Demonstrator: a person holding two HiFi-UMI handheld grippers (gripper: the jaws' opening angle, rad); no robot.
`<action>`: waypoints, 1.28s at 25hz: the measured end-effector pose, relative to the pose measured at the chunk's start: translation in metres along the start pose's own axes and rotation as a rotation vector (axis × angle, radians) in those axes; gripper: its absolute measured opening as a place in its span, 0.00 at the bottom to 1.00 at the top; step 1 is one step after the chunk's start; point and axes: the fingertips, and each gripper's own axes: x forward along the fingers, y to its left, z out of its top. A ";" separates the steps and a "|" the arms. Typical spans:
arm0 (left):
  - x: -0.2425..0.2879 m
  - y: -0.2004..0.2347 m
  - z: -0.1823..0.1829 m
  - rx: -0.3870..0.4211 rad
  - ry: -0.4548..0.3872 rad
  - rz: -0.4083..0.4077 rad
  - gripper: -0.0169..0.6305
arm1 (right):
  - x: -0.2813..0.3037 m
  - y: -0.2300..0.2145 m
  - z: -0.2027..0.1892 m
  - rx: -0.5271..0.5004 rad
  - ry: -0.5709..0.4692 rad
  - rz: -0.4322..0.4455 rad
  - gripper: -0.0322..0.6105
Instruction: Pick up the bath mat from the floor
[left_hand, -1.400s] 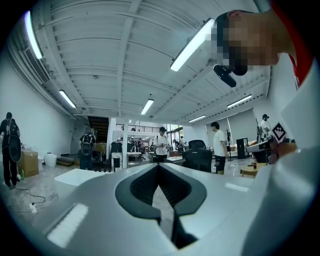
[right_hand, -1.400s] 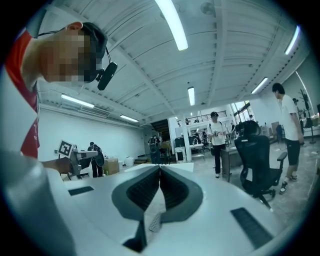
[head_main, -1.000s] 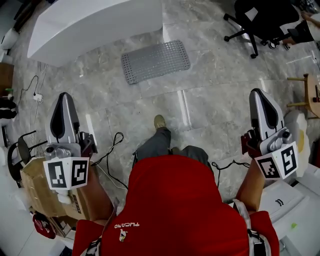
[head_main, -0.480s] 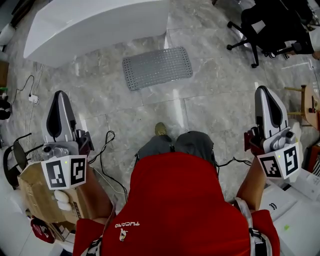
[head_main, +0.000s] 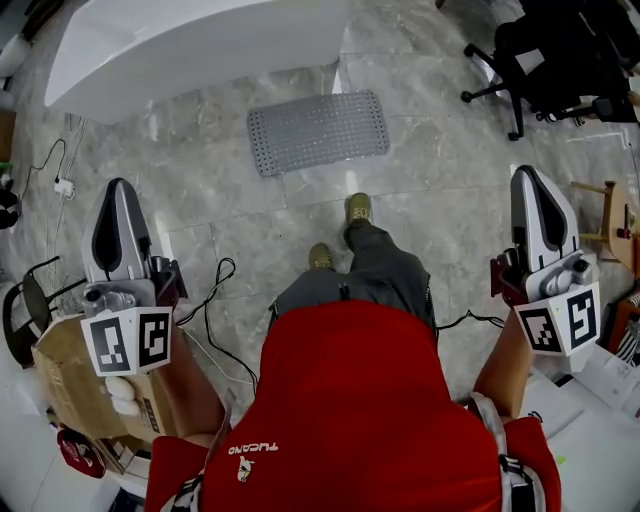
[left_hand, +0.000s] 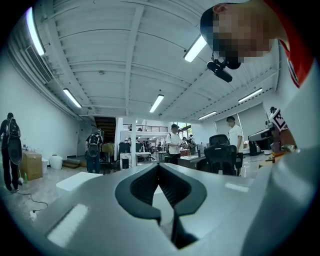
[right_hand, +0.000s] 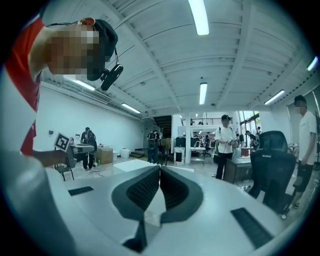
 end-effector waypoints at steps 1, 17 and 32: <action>0.001 0.000 0.000 0.001 0.002 0.004 0.03 | 0.003 -0.001 -0.001 0.001 -0.002 0.005 0.05; 0.082 -0.008 0.009 0.009 -0.002 0.118 0.03 | 0.085 -0.094 -0.008 -0.012 -0.031 0.053 0.05; 0.156 -0.029 0.007 0.051 0.005 0.238 0.03 | 0.147 -0.178 -0.034 -0.024 -0.006 0.127 0.05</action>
